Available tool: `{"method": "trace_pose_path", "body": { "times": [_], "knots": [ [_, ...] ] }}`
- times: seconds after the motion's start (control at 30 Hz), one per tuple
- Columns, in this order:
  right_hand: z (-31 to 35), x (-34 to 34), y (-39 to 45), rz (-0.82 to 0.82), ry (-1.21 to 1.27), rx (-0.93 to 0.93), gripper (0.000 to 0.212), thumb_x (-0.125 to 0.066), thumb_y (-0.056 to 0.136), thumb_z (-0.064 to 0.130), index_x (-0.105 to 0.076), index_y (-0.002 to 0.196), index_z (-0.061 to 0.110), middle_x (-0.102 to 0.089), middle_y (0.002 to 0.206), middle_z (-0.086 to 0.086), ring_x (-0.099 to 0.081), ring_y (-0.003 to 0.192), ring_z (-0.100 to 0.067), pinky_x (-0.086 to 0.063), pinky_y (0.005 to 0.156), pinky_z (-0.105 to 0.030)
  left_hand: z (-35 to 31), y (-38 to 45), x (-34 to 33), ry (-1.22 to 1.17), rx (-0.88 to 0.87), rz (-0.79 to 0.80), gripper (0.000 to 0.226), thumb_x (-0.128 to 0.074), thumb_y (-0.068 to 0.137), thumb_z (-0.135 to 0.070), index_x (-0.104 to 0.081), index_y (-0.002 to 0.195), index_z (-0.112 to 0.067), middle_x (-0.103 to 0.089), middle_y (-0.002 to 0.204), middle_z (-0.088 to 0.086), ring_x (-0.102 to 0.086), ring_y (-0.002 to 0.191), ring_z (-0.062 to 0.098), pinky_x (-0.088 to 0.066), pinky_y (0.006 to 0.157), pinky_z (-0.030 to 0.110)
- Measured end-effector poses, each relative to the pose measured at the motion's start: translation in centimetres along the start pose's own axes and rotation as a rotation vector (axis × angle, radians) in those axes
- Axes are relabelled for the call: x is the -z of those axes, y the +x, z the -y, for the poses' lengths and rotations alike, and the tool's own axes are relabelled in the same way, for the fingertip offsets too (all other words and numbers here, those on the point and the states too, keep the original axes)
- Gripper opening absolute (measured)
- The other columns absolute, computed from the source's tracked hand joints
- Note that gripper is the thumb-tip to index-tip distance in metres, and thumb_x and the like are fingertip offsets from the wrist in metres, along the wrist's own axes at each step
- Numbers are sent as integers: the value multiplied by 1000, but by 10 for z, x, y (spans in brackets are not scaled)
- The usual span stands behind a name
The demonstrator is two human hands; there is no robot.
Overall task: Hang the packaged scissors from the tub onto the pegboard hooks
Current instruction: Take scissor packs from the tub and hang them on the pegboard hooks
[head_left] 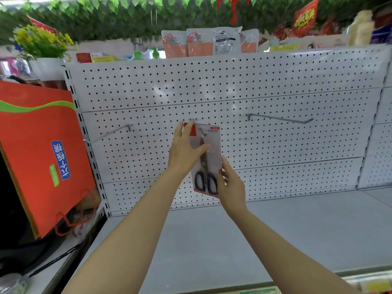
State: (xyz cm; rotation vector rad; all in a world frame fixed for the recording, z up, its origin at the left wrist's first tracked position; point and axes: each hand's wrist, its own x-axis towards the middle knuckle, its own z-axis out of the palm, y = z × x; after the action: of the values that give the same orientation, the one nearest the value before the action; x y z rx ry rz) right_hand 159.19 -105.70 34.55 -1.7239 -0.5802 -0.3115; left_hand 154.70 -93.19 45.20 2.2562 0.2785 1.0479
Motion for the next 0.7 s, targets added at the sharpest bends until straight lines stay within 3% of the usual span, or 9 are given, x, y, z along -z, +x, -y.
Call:
{"method": "trace_pose_path", "body": {
  "times": [0.1, 0.23, 0.37, 0.43, 0.5, 0.6, 0.7],
  "knots": [
    [1, 1, 1, 16, -76, 17, 49, -39, 100, 25, -32, 146, 40, -61, 126, 9, -57, 110, -9, -51, 89, -32, 1, -1, 0, -25, -21, 1, 84, -78, 79, -37, -32, 148, -32, -17, 158, -6, -43, 131, 17, -46, 99, 36],
    [-1, 6, 1, 14, -104, -1, 51, -40, 100, 21, -31, 148, 33, -54, 137, 6, -53, 120, -12, -46, 92, -29, 6, -3, 1, -6, -60, -1, 83, -78, 78, -34, -31, 147, -36, -19, 153, -8, -53, 118, 24, -51, 93, 41],
    [-6, 15, -4, 8, -163, -17, 53, -43, 100, 23, -27, 150, 30, -43, 147, 5, -44, 131, -15, -42, 103, -38, 15, -3, 0, -21, -65, -16, 89, -79, 77, -37, -27, 150, -36, -14, 157, -4, -38, 133, 18, -45, 102, 39],
    [-8, 22, -8, -1, -224, 9, 54, -43, 100, 22, -26, 151, 28, -40, 150, 5, -41, 134, -14, -39, 105, -34, 17, -6, 0, -55, -56, -25, 94, -79, 75, -41, -24, 152, -33, -14, 157, -2, -35, 127, 8, -40, 99, 29],
    [-11, 34, -12, -15, -324, 38, 54, -43, 100, 21, -26, 151, 26, -36, 153, 5, -35, 138, -15, -34, 107, -33, 20, -14, -2, -44, -44, -54, 100, -79, 74, -46, -19, 153, -31, -14, 158, -3, -30, 135, 10, -35, 101, 29],
    [-22, 60, -21, -43, -511, 106, 54, -48, 98, 20, -31, 149, 20, -37, 152, 1, -36, 137, -19, -32, 108, -33, 28, -41, -11, 136, -38, -91, 104, -74, 76, -52, -10, 154, -24, -13, 160, 1, -16, 146, 21, -25, 114, 42],
    [-39, 92, -30, -52, -654, 173, 56, -58, 94, 24, -39, 145, 12, -44, 147, -5, -43, 133, -25, -32, 108, -38, 30, -78, -22, 374, -184, -118, 95, -66, 79, -59, -24, 150, -13, -26, 155, 7, -25, 141, 27, -25, 114, 43]
  ]
}}
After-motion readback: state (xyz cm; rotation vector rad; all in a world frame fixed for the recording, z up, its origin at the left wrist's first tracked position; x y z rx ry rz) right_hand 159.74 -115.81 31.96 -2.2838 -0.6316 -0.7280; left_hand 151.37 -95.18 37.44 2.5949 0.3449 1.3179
